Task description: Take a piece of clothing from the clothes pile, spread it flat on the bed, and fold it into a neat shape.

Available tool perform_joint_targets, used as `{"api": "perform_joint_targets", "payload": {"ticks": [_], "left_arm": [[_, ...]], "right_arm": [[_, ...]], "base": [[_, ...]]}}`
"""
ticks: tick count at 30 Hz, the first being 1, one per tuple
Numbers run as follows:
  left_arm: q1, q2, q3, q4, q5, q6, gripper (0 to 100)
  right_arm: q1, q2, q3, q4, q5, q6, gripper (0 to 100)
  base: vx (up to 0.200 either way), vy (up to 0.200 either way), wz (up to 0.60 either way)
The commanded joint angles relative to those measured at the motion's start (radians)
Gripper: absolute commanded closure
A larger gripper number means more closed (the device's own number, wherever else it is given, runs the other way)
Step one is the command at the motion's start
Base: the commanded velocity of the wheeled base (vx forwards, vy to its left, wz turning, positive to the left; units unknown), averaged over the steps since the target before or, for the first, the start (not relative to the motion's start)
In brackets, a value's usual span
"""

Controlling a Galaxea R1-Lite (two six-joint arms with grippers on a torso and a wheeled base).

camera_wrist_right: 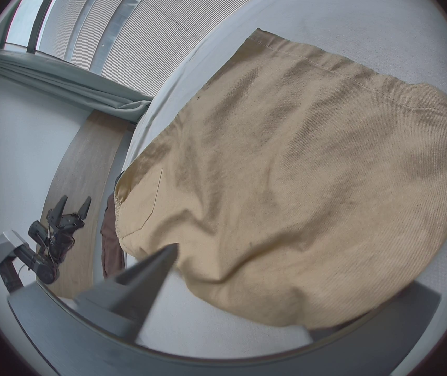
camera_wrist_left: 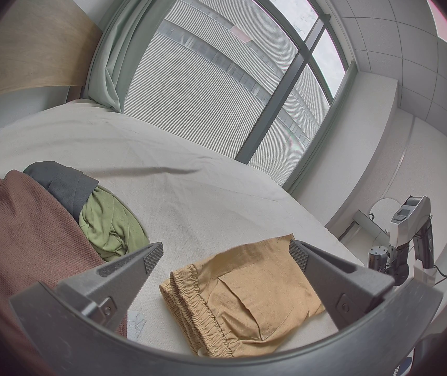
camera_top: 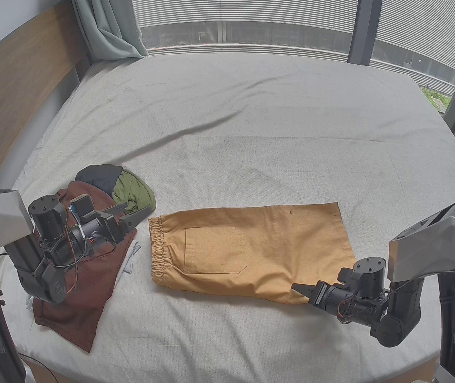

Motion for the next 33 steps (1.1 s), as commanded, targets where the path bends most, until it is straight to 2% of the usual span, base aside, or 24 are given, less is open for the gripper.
{"api": "perform_joint_targets", "payload": {"ticks": [1, 14, 19, 22, 27, 33], "left_arm": [[-0.001, 0.000, 0.000, 0.001, 0.001, -0.001, 0], [-0.004, -0.004, 0.020, -0.001, -0.002, -0.013, 0], [-0.007, -0.003, 0.023, 0.001, -0.004, -0.013, 0], [-0.006, -0.001, 0.024, -0.001, -0.018, -0.013, 0], [0.007, -0.006, 0.041, -0.001, -0.085, -0.011, 0], [0.007, -0.006, 0.043, -0.001, -0.091, -0.007, 0]], "right_arm": [[0.008, 0.006, 0.023, -0.001, 0.001, -0.018, 0], [0.086, -0.089, 0.135, -0.001, 0.055, -0.090, 0], [0.086, -0.171, 0.139, -0.001, 0.070, -0.090, 0], [0.089, -0.215, 0.157, -0.001, 0.087, -0.092, 0], [0.104, -0.295, 0.177, 0.001, 0.101, -0.107, 0], [0.101, -0.335, 0.169, 0.001, 0.126, -0.131, 0]], "base": [[0.000, 0.000, 0.00], [0.000, 0.000, 0.00], [0.000, 0.000, 0.00], [0.000, 0.000, 0.00], [0.000, 0.000, 0.00], [0.000, 0.000, 0.00]]}}
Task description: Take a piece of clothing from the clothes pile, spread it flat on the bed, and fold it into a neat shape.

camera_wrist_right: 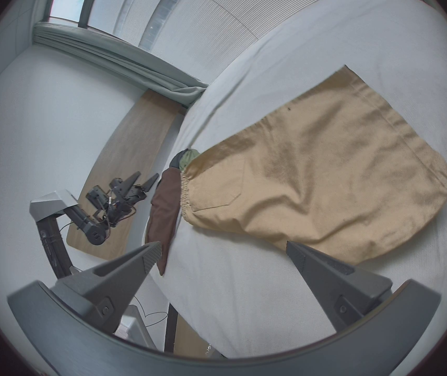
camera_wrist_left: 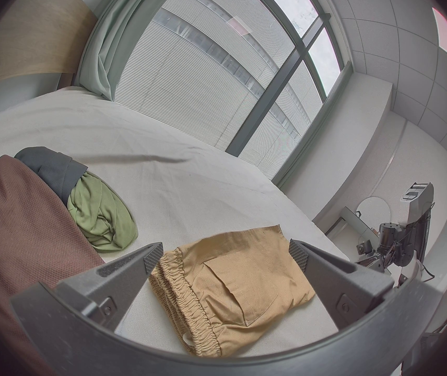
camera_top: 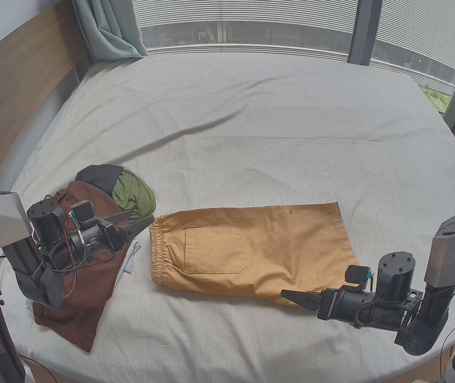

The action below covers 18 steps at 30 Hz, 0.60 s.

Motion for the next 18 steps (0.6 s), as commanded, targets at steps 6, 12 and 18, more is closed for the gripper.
{"api": "perform_joint_targets", "payload": {"ticks": [6, 12, 18], "left_arm": [[0.001, -0.002, 0.011, 0.000, -0.003, -0.001, 0], [0.001, -0.014, 0.019, 0.000, -0.004, -0.007, 0], [0.001, -0.016, 0.034, 0.000, -0.013, -0.007, 0]], "right_arm": [[-0.022, -0.060, -0.025, -0.002, 0.105, -0.184, 0], [-0.075, -0.072, -0.010, -0.001, 0.158, -0.250, 0], [-0.085, -0.079, -0.020, -0.001, 0.161, -0.252, 0]], "base": [[0.000, 0.000, 0.00], [0.000, 0.000, 0.00], [0.000, 0.000, 0.00]]}}
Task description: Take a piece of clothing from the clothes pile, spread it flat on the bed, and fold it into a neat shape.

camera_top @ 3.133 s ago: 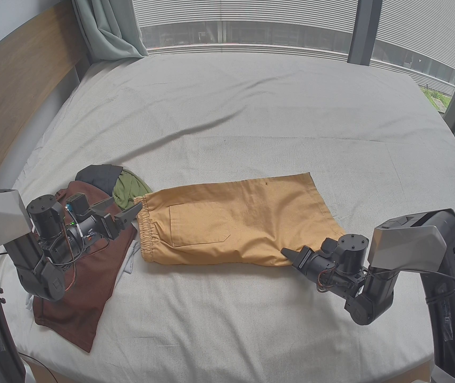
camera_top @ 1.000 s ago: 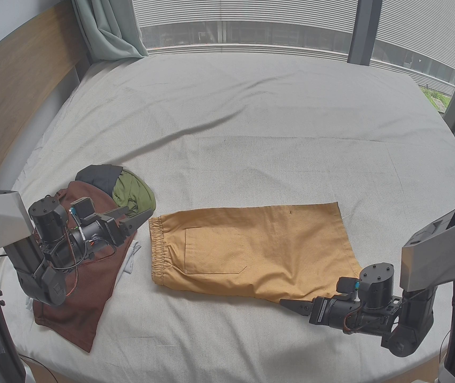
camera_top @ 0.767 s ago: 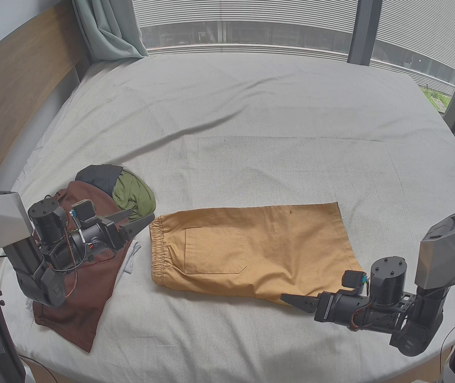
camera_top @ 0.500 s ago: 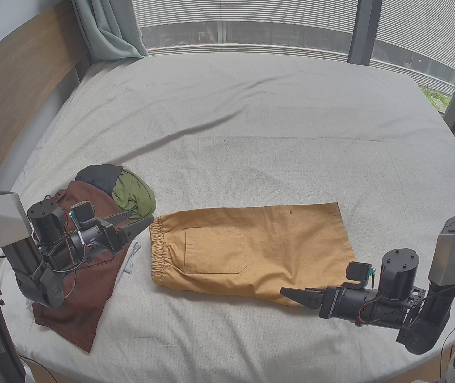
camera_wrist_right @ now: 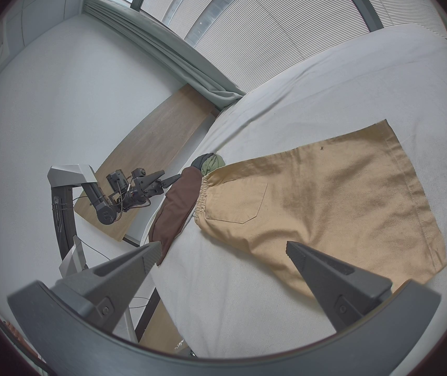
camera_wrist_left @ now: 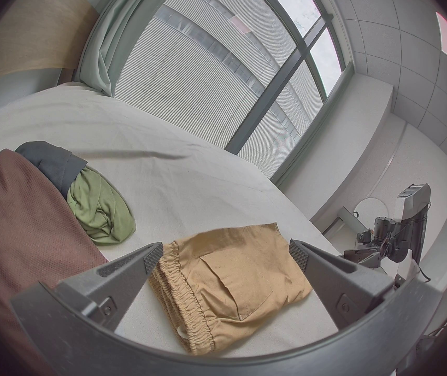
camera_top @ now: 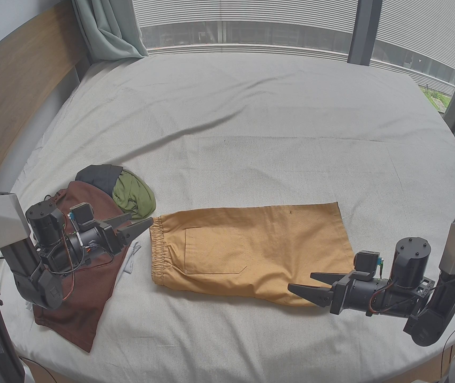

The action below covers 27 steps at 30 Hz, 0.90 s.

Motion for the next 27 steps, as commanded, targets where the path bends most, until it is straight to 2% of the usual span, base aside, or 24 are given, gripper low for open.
{"api": "perform_joint_targets", "payload": {"ticks": [1, 16, 20, 21, 24, 27], "left_arm": [[-0.001, -0.004, 0.016, 0.001, -0.002, 0.000, 0], [-0.006, -0.006, 0.028, 0.001, -0.002, -0.025, 0], [-0.006, -0.007, 0.028, 0.001, -0.002, -0.057, 0], [-0.006, -0.004, 0.028, 0.001, -0.002, -0.097, 0], [-0.004, -0.006, 0.028, 0.001, -0.002, -0.138, 0], [-0.002, -0.007, 0.031, 0.001, -0.019, -0.149, 0]], "right_arm": [[-0.008, -0.007, -0.009, -0.001, 0.000, 0.000, 0], [-0.031, 0.001, -0.015, -0.001, 0.002, -0.001, 0], [-0.031, 0.001, -0.018, -0.001, 0.000, -0.001, 0], [-0.032, 0.001, -0.018, -0.001, 0.000, -0.001, 0], [-0.032, 0.004, -0.017, -0.001, 0.000, -0.001, 0], [-0.038, 0.013, -0.018, -0.002, 0.000, -0.001, 0]], "base": [[0.000, 0.000, 0.00], [0.000, 0.000, 0.00], [0.000, 0.000, 0.00], [0.000, 0.000, 0.00], [0.000, 0.000, 0.00], [0.000, 0.000, 0.00]]}}
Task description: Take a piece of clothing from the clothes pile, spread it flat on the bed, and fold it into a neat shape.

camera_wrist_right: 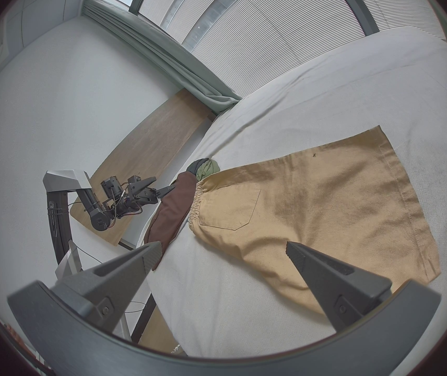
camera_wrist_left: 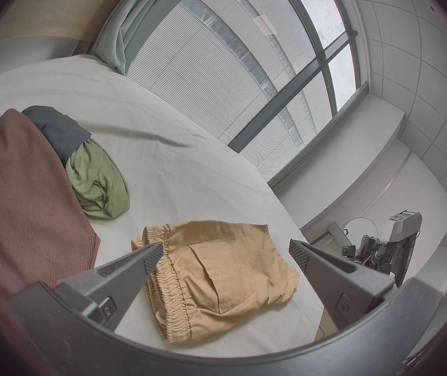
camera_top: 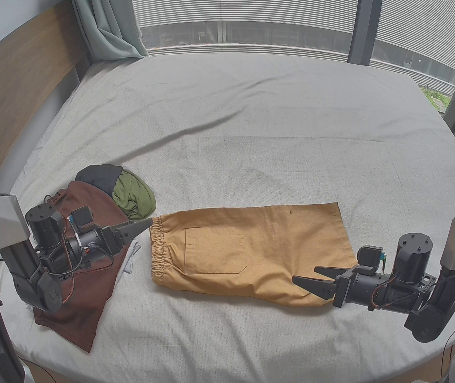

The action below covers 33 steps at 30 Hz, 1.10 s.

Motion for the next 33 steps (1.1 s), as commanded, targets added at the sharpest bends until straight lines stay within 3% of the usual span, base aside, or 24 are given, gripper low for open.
{"api": "perform_joint_targets", "payload": {"ticks": [1, 33], "left_arm": [[0.000, 0.003, 0.008, 0.000, -0.013, -0.005, 0], [-0.026, 0.274, -0.003, 0.000, -0.001, -0.001, 0]], "right_arm": [[-0.008, 0.014, 0.000, -0.001, 0.000, 0.000, 0], [-0.005, 0.057, 0.000, -0.001, 0.000, -0.001, 0]], "base": [[0.000, 0.000, 0.00], [0.000, 0.000, 0.00]]}}
